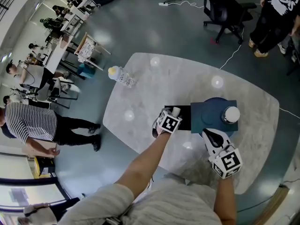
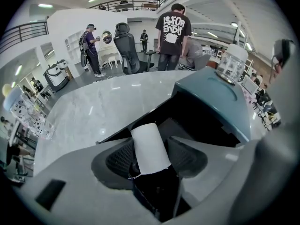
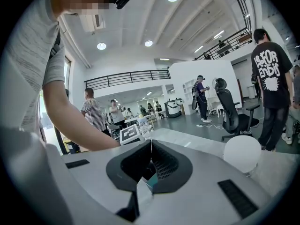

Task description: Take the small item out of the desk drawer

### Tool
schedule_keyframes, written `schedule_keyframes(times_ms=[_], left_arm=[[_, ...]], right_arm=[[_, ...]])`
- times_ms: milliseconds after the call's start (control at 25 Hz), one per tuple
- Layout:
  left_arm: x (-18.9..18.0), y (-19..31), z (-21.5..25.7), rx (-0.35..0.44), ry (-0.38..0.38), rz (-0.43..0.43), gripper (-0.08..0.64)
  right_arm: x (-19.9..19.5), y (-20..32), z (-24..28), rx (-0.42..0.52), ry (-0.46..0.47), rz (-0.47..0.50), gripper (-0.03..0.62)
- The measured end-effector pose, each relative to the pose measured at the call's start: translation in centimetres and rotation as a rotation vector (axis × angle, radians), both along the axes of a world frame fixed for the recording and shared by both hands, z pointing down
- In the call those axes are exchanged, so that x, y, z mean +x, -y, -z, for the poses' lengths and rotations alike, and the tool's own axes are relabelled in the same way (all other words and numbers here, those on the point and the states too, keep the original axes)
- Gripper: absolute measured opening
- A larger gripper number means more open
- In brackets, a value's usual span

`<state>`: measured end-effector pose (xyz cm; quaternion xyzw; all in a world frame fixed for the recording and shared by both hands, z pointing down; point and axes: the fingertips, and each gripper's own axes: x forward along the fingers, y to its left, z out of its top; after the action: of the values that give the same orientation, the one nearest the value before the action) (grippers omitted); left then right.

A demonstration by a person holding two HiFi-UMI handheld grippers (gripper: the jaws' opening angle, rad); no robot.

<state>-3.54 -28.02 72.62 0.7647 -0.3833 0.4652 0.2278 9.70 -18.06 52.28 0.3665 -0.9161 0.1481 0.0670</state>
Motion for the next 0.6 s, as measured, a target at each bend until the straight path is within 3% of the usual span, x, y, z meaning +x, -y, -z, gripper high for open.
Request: schedule_keyframes(times_ms=[600], left_arm=[[-0.6, -0.7, 0.9, 0.001, -0.082, 0.000, 0.213]], right_arm=[[-1.1, -1.0, 0.6, 0.007, -0.015, -0.007, 0.009]])
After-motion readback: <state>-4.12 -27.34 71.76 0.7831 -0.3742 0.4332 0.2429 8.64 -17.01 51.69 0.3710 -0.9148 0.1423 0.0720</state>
